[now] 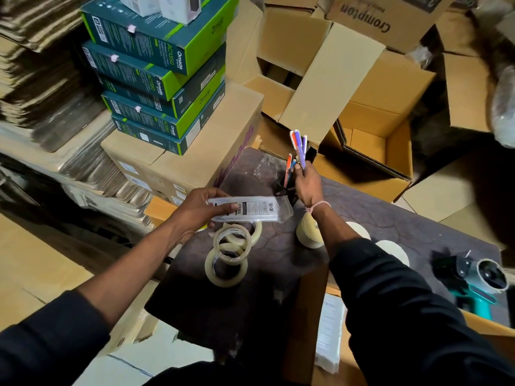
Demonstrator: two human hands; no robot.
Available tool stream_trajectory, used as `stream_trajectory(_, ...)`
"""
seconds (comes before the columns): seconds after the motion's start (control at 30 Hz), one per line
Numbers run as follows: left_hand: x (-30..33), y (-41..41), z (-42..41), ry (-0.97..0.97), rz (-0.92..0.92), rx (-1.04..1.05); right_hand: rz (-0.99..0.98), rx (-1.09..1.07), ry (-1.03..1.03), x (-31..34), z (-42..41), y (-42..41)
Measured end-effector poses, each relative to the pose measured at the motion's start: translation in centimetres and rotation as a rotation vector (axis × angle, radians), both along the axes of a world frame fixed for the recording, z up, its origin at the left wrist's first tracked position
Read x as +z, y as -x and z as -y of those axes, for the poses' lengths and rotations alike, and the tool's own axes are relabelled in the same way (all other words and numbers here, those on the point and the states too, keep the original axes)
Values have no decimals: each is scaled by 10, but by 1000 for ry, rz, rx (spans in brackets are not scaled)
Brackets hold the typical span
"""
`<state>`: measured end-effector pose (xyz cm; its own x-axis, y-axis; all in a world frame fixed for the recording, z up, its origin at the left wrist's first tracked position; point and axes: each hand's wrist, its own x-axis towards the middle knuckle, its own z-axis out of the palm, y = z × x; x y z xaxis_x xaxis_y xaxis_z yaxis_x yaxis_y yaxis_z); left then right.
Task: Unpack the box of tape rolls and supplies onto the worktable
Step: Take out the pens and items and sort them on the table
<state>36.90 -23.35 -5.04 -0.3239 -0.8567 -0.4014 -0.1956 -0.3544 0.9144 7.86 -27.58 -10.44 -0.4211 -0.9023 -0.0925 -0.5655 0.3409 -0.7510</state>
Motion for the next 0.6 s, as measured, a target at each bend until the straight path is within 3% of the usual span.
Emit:
stream_trajectory(0.13, -2, 2, -1, -32, -27, -6, 96, -91, 25, 1, 6, 1)
stream_trajectory(0.33, -6, 3, -3, -20, -14, -15, -54, 5, -34, 8, 10, 8)
stream_trajectory(0.6, -3, 3, -2, -33, -10, -5, -76, 73, -38, 12, 10, 14)
